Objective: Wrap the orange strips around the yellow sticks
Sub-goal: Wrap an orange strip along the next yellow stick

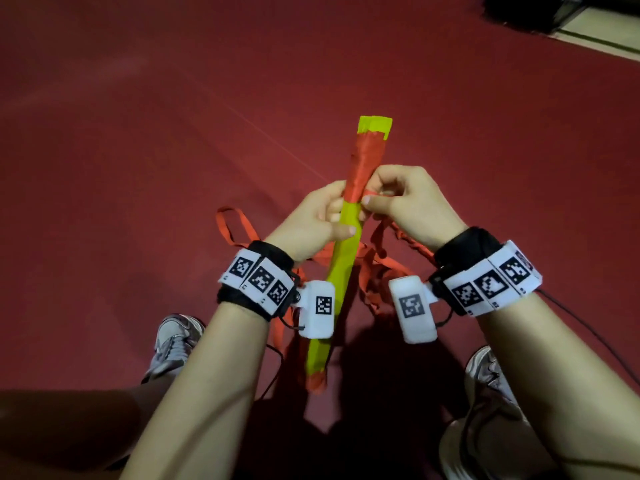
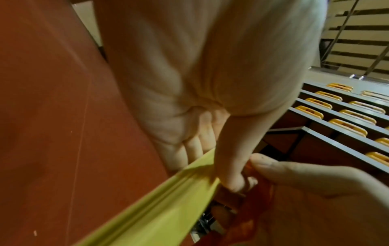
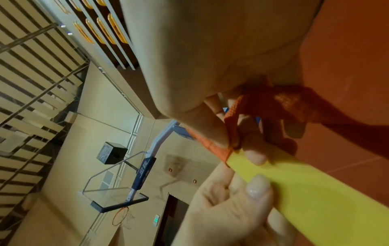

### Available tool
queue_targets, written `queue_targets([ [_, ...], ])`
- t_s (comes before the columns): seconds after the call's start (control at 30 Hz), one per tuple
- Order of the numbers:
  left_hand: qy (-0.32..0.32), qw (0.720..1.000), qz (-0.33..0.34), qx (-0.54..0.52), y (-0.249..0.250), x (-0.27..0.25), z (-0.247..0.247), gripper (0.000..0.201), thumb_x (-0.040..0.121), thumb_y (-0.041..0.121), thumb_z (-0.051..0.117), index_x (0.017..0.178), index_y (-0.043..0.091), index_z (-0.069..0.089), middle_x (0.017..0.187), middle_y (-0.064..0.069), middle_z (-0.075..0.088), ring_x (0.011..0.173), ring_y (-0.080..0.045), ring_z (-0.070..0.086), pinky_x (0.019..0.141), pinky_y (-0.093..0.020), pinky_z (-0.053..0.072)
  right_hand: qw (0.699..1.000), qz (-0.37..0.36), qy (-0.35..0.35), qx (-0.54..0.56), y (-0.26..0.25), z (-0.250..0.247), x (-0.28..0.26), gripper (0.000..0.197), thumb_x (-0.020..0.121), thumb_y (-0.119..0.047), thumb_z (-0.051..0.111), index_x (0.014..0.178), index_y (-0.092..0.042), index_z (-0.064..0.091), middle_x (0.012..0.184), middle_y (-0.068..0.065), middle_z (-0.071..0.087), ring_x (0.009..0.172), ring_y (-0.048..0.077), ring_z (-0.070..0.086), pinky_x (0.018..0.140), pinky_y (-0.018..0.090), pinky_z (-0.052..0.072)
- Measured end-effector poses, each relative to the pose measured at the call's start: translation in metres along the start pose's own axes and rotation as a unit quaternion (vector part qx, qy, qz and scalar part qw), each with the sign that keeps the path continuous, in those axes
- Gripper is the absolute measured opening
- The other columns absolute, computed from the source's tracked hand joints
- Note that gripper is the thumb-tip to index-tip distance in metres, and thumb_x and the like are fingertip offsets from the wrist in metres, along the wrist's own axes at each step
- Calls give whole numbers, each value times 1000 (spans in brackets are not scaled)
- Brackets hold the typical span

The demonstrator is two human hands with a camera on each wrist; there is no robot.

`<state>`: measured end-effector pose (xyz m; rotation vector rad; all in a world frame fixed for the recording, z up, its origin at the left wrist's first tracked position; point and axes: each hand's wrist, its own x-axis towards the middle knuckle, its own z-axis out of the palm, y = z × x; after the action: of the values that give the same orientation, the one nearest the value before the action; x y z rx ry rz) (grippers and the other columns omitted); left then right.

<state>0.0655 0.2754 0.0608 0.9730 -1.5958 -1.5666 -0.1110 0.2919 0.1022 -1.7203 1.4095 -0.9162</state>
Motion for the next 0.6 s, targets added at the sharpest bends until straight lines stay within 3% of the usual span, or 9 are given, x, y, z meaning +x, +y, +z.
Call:
queue_targets([
  [0.1, -2, 1000, -3, -20, 1, -4, -3, 35, 86, -12, 63, 117, 4, 61, 89, 1, 67, 79, -3, 64, 73, -19, 53, 999, -9, -19, 27, 0, -2, 0, 8, 76, -19, 68, 71, -17, 62, 73, 10, 73, 73, 37, 67, 81, 57, 55],
  [0.23, -18, 999, -3, -41, -5, -8, -10, 37, 86, 3, 66, 121, 13, 66, 100, -3, 71, 95, -14, 66, 82, -28, 55, 997, -29, -48, 45, -1, -3, -2, 10, 81, -14, 69, 74, -12, 62, 77, 11, 73, 79, 43, 65, 82, 54, 52],
  [0.33, -23, 999, -22, -41, -4, -10, -15, 31, 84, 4, 72, 113, 15, 71, 99, 2, 75, 93, -13, 69, 84, -29, 56, 996, -33, -60, 60, -2, -5, -3, 9, 82, -14, 69, 76, -10, 64, 79, 20, 71, 73, 37, 62, 78, 49, 51],
  [0.43, -35, 998, -37, -35, -3, -13, -18, 29, 79, 5, 80, 106, 13, 73, 98, 3, 76, 93, -13, 70, 84, -28, 56, 990, -37, -88, 106, -4, -7, -6, 9, 86, 0, 67, 80, 3, 61, 80, 22, 72, 73, 28, 67, 74, 37, 55],
  [0.5, -43, 996, -60, -47, -8, -15, -19, 33, 75, 16, 87, 104, 18, 73, 101, -1, 77, 100, -20, 71, 87, -32, 55, 985, -41, -108, 126, -6, -9, -8, 9, 88, 9, 65, 81, 9, 59, 79, 23, 71, 71, 27, 67, 69, 30, 53],
  [0.6, -76, 988, -100, -86, -19, -22, -11, 60, 62, 51, 93, 110, 21, 71, 107, -13, 75, 113, -35, 66, 103, -49, 46, 986, -51, -120, 101, -11, -9, -10, 11, 89, 9, 65, 80, 7, 60, 68, 2, 70, 64, 12, 61, 65, 18, 46],
])
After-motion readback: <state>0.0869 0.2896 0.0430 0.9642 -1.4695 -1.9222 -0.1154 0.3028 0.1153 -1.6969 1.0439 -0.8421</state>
